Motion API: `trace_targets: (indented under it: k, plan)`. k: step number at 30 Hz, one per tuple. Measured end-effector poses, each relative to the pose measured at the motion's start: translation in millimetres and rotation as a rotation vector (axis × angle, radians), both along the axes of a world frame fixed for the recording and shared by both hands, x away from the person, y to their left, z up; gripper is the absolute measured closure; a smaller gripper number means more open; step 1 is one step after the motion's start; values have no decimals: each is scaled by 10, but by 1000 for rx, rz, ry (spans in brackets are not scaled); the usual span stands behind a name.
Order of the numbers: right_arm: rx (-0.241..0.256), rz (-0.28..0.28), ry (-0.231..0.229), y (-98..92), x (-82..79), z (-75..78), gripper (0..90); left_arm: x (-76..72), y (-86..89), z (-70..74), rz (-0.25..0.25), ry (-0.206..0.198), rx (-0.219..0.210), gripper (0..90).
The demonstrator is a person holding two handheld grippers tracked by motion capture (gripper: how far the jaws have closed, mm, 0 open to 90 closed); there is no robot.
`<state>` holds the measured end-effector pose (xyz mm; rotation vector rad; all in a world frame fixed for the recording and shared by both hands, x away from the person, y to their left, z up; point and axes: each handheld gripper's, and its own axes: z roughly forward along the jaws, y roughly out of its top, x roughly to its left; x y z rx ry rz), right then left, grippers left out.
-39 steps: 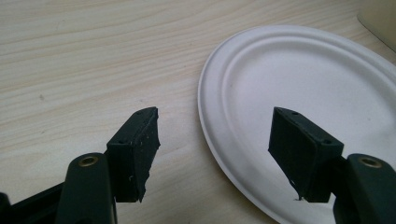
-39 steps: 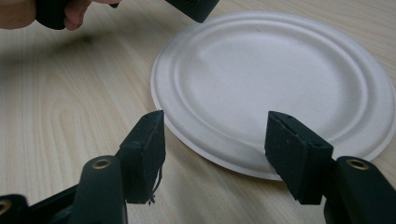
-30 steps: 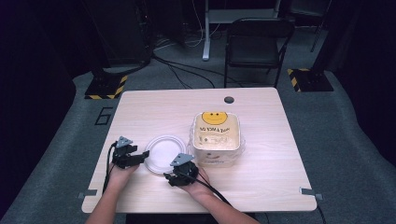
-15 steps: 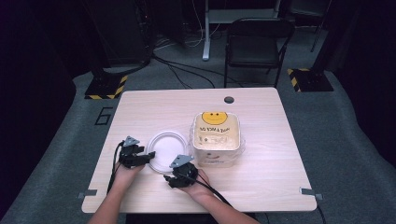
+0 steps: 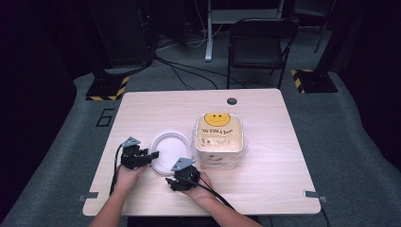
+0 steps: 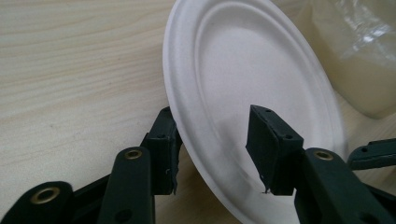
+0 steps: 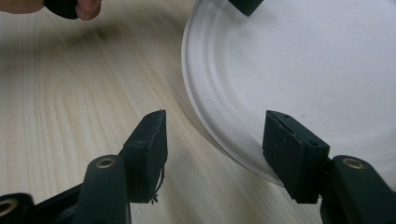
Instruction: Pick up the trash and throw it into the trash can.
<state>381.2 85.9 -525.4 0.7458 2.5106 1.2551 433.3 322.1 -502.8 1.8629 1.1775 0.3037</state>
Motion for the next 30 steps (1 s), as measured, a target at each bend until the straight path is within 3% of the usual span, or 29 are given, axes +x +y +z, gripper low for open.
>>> trace_targets:
  k: [4, 8, 11, 15, 30]
  plan:
    - [3, 2, -8, -7, -8, 2, 391, -26, 14, 62, 2, -7, -31, 633]
    - [14, 5, -20, -30, -26, 12, 391, -52, 2, 143, -34, -28, -44, 691]
    - [20, 11, -13, -39, -43, 16, 392, -62, -41, 197, -56, -19, -34, 712]
    - [25, 32, -30, -48, -84, 38, 395, -93, -64, 290, -63, -49, -36, 739]
    - [7, 112, -80, -120, -239, 166, 398, -163, 63, 524, -14, -118, -28, 801]
